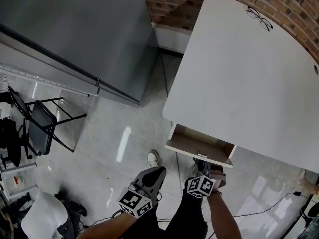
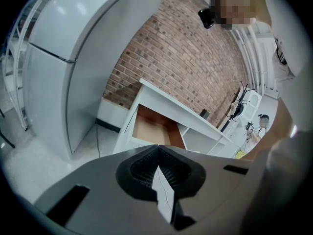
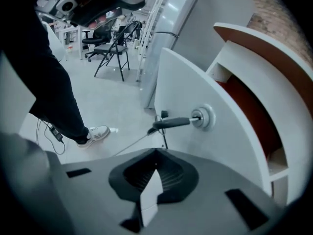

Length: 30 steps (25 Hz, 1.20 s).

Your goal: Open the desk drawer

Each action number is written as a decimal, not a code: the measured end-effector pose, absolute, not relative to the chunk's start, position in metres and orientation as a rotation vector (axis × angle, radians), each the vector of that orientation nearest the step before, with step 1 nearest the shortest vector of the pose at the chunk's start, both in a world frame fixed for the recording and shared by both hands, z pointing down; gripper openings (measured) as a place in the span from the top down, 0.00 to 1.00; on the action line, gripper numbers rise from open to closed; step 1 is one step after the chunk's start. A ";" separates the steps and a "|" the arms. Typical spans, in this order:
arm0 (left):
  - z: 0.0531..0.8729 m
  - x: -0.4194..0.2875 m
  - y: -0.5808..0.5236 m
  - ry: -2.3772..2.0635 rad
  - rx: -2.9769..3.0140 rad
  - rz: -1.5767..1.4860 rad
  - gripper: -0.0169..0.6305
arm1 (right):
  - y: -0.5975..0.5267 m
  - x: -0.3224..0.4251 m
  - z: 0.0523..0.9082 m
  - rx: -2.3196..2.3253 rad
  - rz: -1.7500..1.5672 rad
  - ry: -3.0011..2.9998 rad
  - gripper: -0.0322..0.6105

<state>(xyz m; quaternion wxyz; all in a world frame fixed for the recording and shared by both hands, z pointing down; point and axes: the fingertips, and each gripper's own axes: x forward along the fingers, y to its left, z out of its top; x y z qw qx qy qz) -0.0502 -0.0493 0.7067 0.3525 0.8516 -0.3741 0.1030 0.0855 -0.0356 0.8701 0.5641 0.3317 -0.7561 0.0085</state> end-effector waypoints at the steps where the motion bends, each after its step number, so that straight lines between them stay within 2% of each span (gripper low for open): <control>1: 0.708 -0.050 -0.048 -0.969 2.201 0.266 0.96 | -0.035 0.085 0.872 0.777 0.021 -1.778 0.93; 30: 0.737 -0.063 -0.038 -0.967 2.170 0.316 0.96 | -0.023 0.080 0.919 0.740 0.079 -1.791 0.93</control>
